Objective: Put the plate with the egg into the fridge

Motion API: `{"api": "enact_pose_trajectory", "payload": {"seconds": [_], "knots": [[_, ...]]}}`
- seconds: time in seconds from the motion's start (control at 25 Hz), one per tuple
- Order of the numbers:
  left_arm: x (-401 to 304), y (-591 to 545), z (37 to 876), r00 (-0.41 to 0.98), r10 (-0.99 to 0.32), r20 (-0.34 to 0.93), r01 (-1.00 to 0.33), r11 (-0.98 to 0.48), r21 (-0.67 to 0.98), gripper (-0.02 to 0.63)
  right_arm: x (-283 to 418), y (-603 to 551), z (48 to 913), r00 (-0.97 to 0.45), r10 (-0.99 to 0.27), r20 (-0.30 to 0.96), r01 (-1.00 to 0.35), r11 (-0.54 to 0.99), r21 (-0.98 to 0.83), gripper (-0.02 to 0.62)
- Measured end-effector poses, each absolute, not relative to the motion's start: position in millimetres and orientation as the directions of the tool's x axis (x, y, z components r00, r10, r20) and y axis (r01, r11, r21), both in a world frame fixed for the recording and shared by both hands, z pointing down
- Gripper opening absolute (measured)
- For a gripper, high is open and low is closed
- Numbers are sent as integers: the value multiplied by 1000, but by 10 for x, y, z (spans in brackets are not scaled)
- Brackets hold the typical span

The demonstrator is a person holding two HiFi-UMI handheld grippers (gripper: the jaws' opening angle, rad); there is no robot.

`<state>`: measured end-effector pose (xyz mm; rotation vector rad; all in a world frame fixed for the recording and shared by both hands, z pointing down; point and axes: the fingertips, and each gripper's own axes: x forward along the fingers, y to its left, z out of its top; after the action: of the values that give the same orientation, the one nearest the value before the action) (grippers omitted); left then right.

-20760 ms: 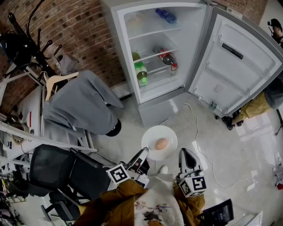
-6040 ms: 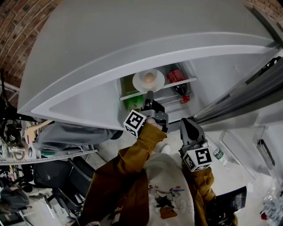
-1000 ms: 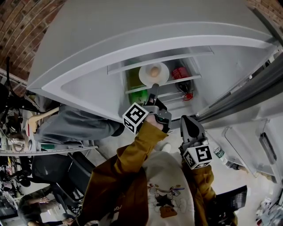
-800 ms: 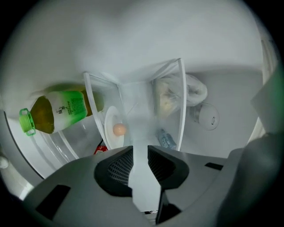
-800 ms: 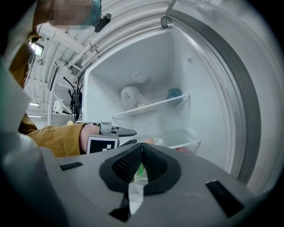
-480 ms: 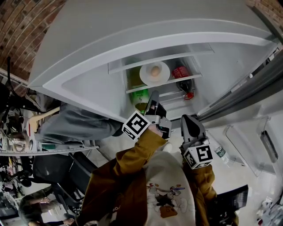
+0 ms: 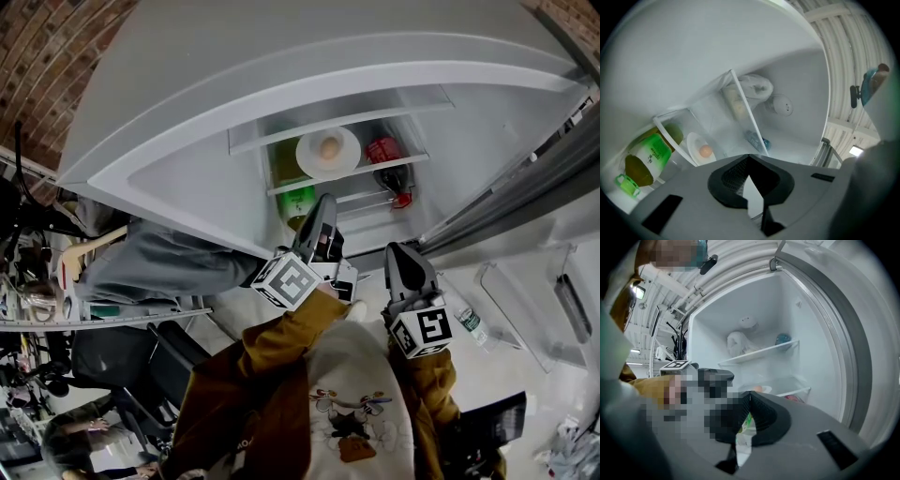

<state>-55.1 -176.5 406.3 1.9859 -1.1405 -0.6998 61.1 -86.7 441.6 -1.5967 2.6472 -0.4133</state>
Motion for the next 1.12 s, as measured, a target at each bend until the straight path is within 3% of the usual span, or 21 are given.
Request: {"api": "enact_pose_trajectory", "payload": {"seconds": [0.4,0.84,1.12], "knots": [[-440,-1487,3949,519,-850,-90,-680,-475,558,6,595,-853,4413,-473,-875,107,-866,439,-241,3],[-174,-1163,3862,610,-788,-89,-717,-596,361,6,631,-867,4400,-457,-884,99,-873,424,-243,3],[-165,-1056,3942,620,-782,-61,-727,-602,329,6,624,-862,4394,-437,-894,97,-882,405,-241,3]]}}
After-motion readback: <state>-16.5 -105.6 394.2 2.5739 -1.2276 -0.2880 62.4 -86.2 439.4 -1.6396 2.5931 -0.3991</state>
